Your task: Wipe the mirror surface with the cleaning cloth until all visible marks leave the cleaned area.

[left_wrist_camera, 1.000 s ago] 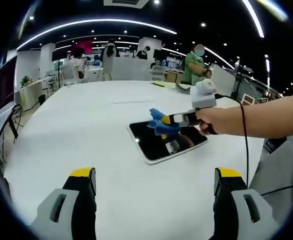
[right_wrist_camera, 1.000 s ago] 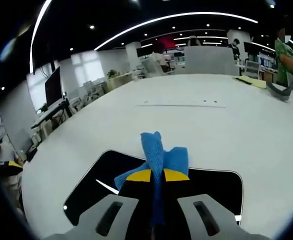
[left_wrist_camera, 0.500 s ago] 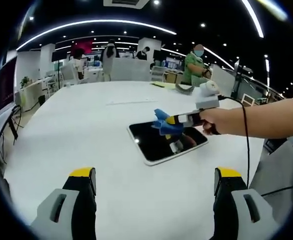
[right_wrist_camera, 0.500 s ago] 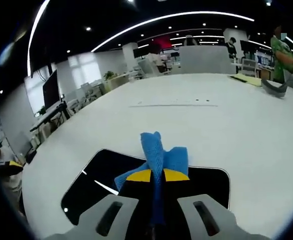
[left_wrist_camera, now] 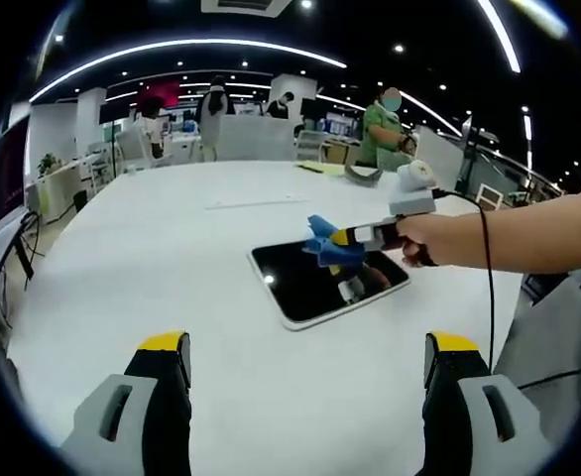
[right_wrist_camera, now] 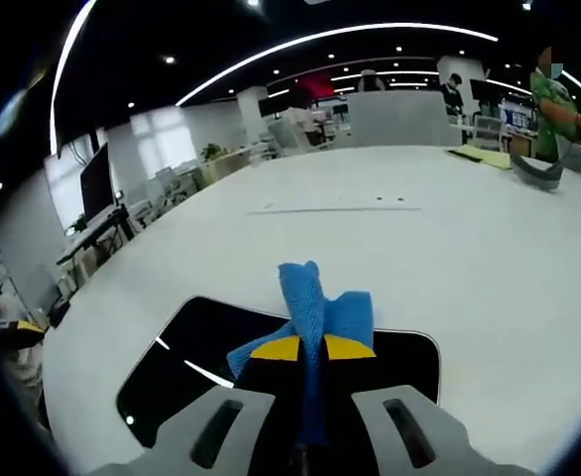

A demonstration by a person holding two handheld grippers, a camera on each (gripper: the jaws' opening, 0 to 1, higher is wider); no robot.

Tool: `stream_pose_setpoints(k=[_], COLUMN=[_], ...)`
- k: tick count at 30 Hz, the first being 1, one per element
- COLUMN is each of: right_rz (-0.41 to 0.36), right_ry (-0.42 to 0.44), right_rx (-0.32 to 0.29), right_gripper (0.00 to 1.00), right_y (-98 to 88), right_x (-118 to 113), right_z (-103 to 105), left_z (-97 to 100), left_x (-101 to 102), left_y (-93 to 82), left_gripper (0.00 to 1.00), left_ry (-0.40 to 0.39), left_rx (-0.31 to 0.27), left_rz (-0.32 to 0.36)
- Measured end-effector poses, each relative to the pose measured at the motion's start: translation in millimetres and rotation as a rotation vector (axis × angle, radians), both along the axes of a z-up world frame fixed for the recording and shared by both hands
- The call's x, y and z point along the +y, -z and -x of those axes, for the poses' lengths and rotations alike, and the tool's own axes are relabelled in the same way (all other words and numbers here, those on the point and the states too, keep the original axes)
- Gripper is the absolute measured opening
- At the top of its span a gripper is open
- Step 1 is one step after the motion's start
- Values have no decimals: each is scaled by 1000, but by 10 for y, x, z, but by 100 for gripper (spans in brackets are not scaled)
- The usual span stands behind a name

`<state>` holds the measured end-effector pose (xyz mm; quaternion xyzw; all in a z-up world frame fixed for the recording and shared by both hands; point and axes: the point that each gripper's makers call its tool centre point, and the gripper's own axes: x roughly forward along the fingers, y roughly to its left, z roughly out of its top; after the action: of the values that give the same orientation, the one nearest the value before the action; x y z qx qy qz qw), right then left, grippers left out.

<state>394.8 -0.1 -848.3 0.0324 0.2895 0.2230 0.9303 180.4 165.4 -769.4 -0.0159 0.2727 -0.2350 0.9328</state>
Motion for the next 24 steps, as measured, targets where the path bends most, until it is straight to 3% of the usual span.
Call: stream_pose_setpoints(k=[7, 24], right_rz=[-3, -10], right_ry=[-3, 48], right_rx=[1, 5], right_gripper=[2, 2], right_y=[56, -55], right_x=[-32, -251], right_z=[-27, 117], left_z=[0, -8], left_x=[-3, -20], left_y=[-1, 1], left_gripper=[99, 99], left_ry=[1, 5], left_rx=[1, 4], left_rz=[-2, -3])
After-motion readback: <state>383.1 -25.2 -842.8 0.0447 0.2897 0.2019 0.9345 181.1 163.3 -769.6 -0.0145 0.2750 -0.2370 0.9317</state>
